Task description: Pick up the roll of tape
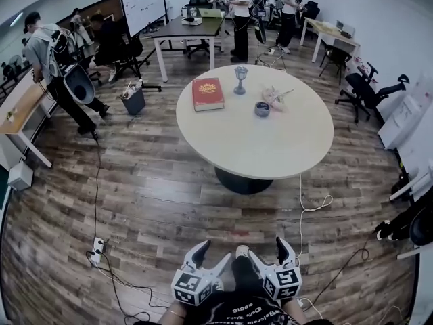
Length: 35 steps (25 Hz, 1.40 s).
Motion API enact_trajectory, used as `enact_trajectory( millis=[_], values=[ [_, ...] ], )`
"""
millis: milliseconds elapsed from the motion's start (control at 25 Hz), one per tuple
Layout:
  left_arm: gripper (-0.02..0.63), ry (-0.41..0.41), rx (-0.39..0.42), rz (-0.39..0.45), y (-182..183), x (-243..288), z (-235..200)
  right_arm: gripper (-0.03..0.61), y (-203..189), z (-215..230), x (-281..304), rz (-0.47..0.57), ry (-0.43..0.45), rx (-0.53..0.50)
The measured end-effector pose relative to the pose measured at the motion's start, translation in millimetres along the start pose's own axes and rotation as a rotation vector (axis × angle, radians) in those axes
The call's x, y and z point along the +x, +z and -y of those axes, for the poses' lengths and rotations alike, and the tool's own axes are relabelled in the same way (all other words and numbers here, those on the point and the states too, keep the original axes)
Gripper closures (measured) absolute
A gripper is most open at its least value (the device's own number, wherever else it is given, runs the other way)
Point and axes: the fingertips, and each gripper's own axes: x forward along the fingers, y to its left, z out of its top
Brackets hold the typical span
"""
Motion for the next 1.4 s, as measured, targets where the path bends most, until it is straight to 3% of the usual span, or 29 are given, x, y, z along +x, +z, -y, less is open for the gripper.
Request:
enact_trajectory(
  millis=[480,800,1400],
  values=[
    [0.301,0.118,-0.054,0.033,52,77,-30,0.172,62,55,85,-0.029,0.128,-0.092],
    [0.302,0.185,-0.046,0.04,72,138,-31,0.173,89,105,121,-0.033,0.189,-0.086],
    [0.302,0.188,-0.034,0.01,80,215,-15,0.183,103,168,146,-0.031,0.203,-0.056]
  ],
)
